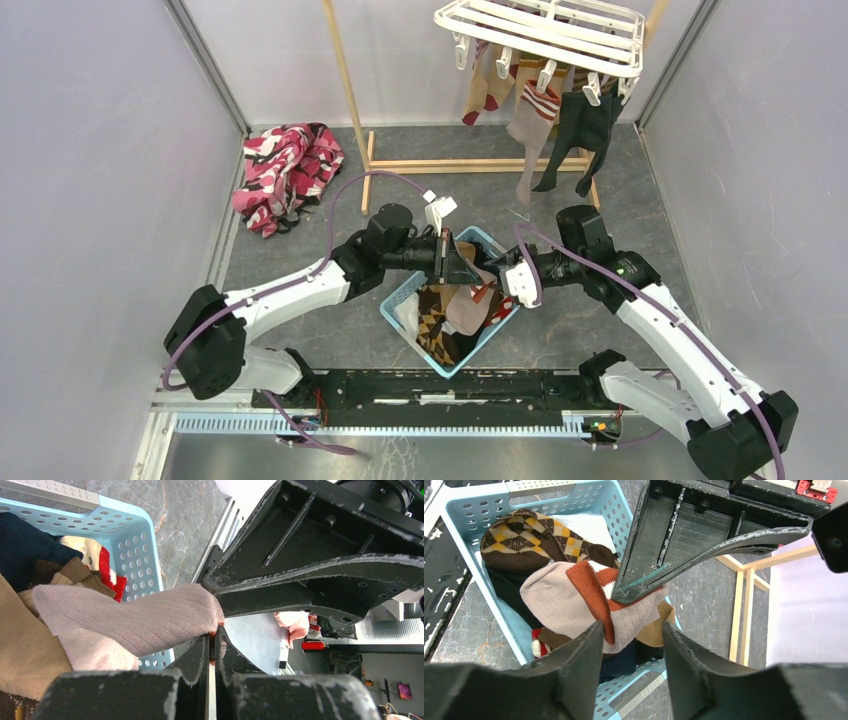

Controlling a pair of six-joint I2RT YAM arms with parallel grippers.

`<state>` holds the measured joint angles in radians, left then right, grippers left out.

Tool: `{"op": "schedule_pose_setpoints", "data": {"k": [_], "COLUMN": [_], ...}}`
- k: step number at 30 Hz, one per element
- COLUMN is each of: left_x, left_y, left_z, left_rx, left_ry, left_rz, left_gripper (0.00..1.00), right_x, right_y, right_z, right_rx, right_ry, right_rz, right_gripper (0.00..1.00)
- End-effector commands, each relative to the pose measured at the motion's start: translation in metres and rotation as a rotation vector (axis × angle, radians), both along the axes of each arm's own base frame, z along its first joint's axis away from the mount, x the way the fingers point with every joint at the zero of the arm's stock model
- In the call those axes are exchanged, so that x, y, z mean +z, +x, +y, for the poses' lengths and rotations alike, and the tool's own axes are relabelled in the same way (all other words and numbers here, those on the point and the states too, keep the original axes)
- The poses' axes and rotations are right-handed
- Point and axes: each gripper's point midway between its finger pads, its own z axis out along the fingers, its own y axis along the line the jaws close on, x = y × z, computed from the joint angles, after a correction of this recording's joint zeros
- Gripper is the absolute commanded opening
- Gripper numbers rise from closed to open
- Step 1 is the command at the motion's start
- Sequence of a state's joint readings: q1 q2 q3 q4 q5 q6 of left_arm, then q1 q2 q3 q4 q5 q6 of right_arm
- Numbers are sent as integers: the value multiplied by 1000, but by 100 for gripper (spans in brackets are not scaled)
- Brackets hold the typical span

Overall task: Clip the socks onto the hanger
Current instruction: Pick up the sock from the bin.

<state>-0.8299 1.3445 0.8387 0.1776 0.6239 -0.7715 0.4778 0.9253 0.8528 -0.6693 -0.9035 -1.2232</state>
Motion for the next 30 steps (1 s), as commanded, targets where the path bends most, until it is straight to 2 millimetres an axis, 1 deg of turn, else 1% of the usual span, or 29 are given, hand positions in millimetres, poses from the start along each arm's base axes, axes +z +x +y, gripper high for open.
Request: {"op": "schedule_pose_setpoints", "data": {"k": [1,4,8,11,13,16,17,19,22,27,30], "left_x": [17,16,14,12,9,7,7,6,6,6,8], "left_y": [-1,0,-1,0,2,2,2,2,1,1,1], "left_z": [-5,-6,-6,-4,-3,-4,-4,-5,-6,-7,-8], "left_rx": [-57,-62,-68,-67,-60,-60,-61,-65,-71,-73,-74], "left_ry": [-28,-23,-14,7,20,24,25,23,19,17,6], "left_rz": [-33,-23,-14,-21,-25,-20,-17,-7,0,5,10], "left_gripper": [2,2,2,2,2,2,2,2,2,2,2], "right_x": [-2,-3,-1,3,8,5,3,0,-3,-1,-9], "right_y": [7,7,2,-7,-9,-1,3,8,10,10,7], "right_z": [0,-1,-3,-6,-6,-7,-7,-6,-2,-2,1], "right_rx": [-36,-39,-16,23,29,-21,-38,-62,-68,-76,-61], "right_ry": [-11,-13,-15,-38,-33,-31,-30,-32,-24,-3,2], "right_rz": [3,1,-21,-22,-29,-32,-23,-3,29,20,38], "right_gripper": [48,47,49,55,60,61,60,54,49,48,48]}}
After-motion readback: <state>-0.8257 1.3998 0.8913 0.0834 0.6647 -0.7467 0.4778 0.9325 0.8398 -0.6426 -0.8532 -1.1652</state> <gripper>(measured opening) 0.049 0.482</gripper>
